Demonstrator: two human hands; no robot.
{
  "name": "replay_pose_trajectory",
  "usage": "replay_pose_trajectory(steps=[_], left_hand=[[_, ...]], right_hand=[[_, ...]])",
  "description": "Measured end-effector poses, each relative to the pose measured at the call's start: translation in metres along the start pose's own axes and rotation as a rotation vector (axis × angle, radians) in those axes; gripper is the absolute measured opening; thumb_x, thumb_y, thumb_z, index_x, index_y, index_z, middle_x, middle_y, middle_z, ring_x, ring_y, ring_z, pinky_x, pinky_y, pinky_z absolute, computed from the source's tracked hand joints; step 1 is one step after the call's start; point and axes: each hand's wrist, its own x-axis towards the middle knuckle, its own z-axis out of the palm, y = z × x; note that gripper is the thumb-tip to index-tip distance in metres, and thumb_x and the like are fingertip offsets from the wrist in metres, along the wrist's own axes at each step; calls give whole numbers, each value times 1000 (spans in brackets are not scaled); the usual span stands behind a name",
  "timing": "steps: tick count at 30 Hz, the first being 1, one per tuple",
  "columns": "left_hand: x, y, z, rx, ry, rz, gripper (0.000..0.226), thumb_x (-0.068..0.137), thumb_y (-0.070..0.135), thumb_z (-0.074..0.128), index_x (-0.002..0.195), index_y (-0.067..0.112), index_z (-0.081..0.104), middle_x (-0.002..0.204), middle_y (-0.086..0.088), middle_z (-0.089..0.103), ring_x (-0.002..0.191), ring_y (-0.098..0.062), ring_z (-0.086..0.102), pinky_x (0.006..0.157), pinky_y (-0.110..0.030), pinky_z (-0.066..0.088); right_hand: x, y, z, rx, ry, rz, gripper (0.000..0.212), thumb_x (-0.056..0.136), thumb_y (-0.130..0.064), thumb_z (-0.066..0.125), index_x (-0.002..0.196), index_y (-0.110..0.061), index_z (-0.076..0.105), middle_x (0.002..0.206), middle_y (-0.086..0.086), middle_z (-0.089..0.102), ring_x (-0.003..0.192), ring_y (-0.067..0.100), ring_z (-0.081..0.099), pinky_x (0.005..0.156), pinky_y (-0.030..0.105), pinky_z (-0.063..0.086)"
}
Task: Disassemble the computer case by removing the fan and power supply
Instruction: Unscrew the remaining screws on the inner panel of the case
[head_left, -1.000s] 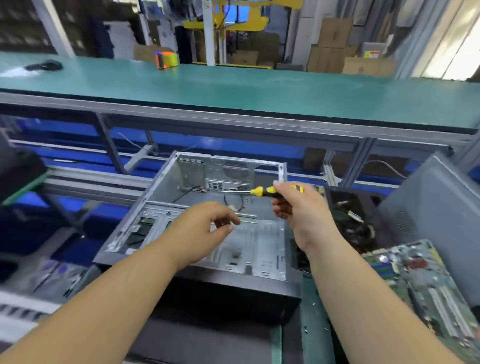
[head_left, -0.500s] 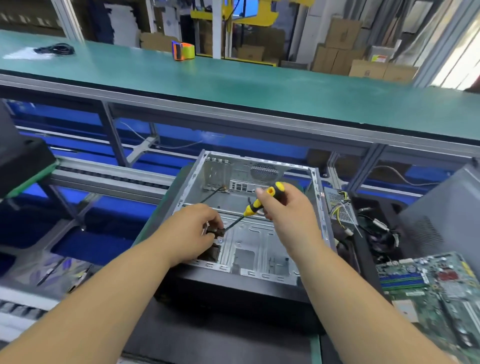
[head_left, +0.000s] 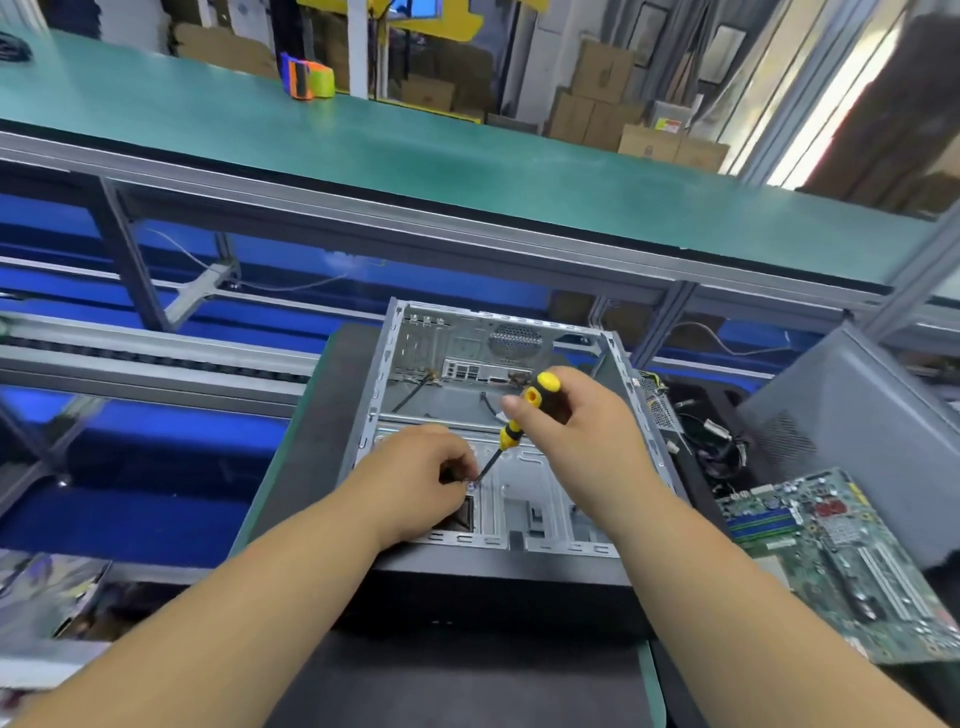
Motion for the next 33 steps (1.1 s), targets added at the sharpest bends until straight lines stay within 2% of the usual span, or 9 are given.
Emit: replay_pose_trajectory(steps=[3, 7, 12, 18, 25, 30, 33], left_hand=[[1, -1, -2, -26, -12, -3, 16, 78, 18, 63, 84, 33, 65, 89, 14, 59, 88, -8, 57, 81, -29, 49], [-1, -1, -2, -27, -11, -12, 18, 77, 18, 63, 88, 33, 67, 89, 13, 56, 88, -9, 56, 79, -31, 50], [-2, 1, -4, -55, -25, -12, 19, 78, 15, 62, 85, 32, 67, 90, 13, 60, 87, -9, 58, 82, -35, 52], [-2, 1, -4, -69, -36, -18, 21, 77, 15, 62, 88, 32, 70, 91, 14, 61, 88, -7, 59, 83, -36, 53], [-2, 3, -5, -43, -40, -12, 17, 77, 17, 63, 87, 30, 69, 90, 11, 60, 87, -9, 59, 82, -36, 52], [-4, 2, -6, -45, -34, -17, 20, 78, 17, 62, 90, 31, 69, 92, 13, 60, 87, -7, 59, 82, -31, 52], [-3, 2, -5, -45, -31, -18, 17, 79, 18, 63, 89, 31, 68, 92, 13, 60, 88, -8, 59, 82, -32, 52]], right_hand=[[-1, -6, 3, -5, 12, -26, 28, 88, -36, 69, 73, -19, 52, 62, -13, 54, 57, 2, 51, 52, 15, 37], [-4, -13, 7, -162, -25, -1, 26, 90, -39, 66, 76, -23, 51, 66, -8, 56, 62, 9, 50, 60, 33, 44], [-2, -24, 1, -258, -26, -28, 25, 90, -37, 65, 79, -19, 52, 69, -7, 58, 68, 13, 53, 62, 36, 46], [-4, -25, 1, -285, -37, -5, 26, 90, -39, 65, 81, -18, 52, 73, -2, 57, 71, 18, 53, 63, 37, 47], [-2, -31, -1, -345, -1, -73, 25, 90, -38, 65, 85, -21, 48, 72, -7, 55, 67, 11, 51, 55, 29, 39], [0, -34, 5, -403, -89, -61, 24, 92, -35, 63, 89, -18, 46, 73, -3, 56, 67, 17, 51, 59, 34, 43], [3, -35, 2, -419, -131, -26, 25, 92, -35, 64, 91, -16, 47, 75, -4, 56, 65, 14, 49, 58, 32, 40]])
